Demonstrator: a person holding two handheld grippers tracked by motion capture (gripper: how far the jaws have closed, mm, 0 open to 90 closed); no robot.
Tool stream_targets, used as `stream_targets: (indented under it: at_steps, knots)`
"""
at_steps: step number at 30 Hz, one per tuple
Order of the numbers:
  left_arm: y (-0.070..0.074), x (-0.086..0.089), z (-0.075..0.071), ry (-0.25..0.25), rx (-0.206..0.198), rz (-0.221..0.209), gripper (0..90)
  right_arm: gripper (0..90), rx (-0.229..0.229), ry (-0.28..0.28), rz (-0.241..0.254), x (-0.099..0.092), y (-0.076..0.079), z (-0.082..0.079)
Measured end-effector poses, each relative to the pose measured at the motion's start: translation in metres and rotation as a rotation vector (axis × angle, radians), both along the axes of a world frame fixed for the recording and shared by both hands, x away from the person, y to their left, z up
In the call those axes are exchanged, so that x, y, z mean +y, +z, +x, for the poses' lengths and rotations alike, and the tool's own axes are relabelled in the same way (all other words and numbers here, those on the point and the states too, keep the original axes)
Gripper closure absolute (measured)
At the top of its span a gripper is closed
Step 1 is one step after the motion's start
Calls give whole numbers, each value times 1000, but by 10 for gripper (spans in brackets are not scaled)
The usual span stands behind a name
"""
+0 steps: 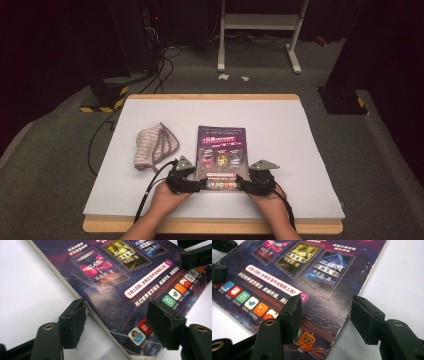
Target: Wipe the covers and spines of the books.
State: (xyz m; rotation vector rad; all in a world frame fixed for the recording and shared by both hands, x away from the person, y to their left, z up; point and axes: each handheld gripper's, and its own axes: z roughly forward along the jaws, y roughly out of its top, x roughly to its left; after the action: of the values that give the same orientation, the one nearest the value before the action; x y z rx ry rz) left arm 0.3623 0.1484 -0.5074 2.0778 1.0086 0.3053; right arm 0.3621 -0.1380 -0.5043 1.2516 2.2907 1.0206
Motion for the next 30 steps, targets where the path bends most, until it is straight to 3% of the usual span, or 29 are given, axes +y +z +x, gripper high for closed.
stream_targets:
  at_steps: [6,9,15,16,26,30]
  knots:
    - [0,11,-10,9,5,-9,360,425,-23,30,-21,15,0,-5]
    - [0,6,-15,6,-19,16,361,427,-13,38,-3,10,-1,-4]
    - [0,-3,-22,-30,-32,25,368,428,-12,16,7,1,-1,-5]
    - [0,-3,-23,-31,-39,29,367,437,-4,12,27,-3,-2,-6]
    - [2,5,-26,-25,-76,46,375,445,-11,28,25,4,-2,-11]
    - [2,8,-26,-21,-63,29,405,436,-15,32,22,7,-3,-14]
